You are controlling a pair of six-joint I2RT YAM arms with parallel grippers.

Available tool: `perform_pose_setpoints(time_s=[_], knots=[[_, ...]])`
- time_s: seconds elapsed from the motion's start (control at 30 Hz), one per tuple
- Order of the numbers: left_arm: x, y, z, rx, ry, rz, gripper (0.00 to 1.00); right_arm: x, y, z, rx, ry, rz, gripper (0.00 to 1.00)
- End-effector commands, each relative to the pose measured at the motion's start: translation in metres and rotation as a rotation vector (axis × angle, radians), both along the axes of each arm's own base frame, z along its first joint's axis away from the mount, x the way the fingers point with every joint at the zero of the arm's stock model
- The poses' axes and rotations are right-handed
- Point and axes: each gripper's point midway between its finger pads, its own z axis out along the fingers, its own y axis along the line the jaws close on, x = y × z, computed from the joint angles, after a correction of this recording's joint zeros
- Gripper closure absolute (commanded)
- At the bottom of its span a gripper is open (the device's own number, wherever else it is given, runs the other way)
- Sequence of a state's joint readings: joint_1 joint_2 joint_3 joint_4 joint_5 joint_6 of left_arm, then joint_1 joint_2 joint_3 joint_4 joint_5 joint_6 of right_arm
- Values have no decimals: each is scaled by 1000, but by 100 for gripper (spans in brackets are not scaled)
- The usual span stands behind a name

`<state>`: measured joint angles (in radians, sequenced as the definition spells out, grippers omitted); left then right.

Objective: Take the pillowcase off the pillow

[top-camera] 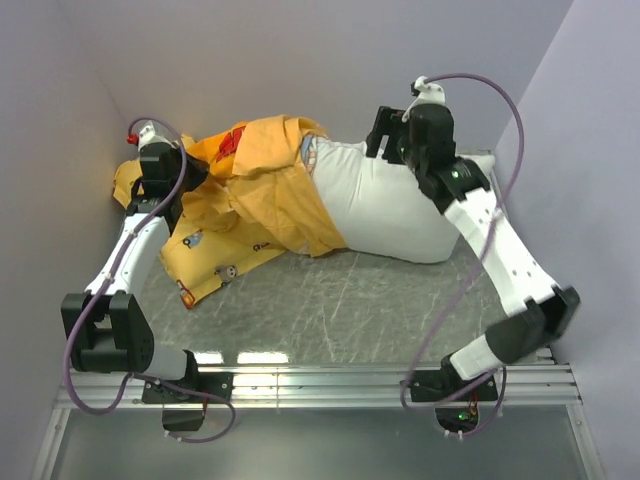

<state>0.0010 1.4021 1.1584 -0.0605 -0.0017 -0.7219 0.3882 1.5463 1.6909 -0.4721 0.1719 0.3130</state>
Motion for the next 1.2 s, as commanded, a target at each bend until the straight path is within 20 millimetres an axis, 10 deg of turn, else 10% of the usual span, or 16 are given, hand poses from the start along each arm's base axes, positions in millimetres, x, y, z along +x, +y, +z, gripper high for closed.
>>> perform_pose_setpoints(time_s=[0.0, 0.23, 0.53, 0.63, 0.67, 0.7, 0.8, 0.93, 1.03, 1.17], knots=[[10, 9, 4, 21, -23, 37, 94, -39, 11, 28, -63, -124, 11, 15], [16, -3, 0, 27, -20, 14, 93, -84, 30, -82, -130, -18, 28, 8], [23, -13, -1, 48, -2, -6, 94, 20, 23, -166, -82, 144, -50, 5], [25, -21, 8, 66, -40, -45, 89, 30, 31, -191, -66, 195, -25, 25], [26, -26, 13, 70, -54, -63, 87, 30, 33, -194, -47, 202, -21, 38], [26, -30, 16, 81, -61, -85, 84, 30, 33, -195, -36, 202, -19, 74], [29, -48, 43, 121, -136, -143, 60, 25, 34, -191, -7, 203, -11, 100], [15, -72, 85, 171, -231, -168, 28, 17, 34, -165, 21, 191, 8, 100], [-3, -90, 115, 220, -295, -175, 20, 14, 33, -148, 23, 190, 21, 100], [-25, -121, 106, 270, -245, -236, 19, 4, 32, -127, 32, 181, 38, 100]])
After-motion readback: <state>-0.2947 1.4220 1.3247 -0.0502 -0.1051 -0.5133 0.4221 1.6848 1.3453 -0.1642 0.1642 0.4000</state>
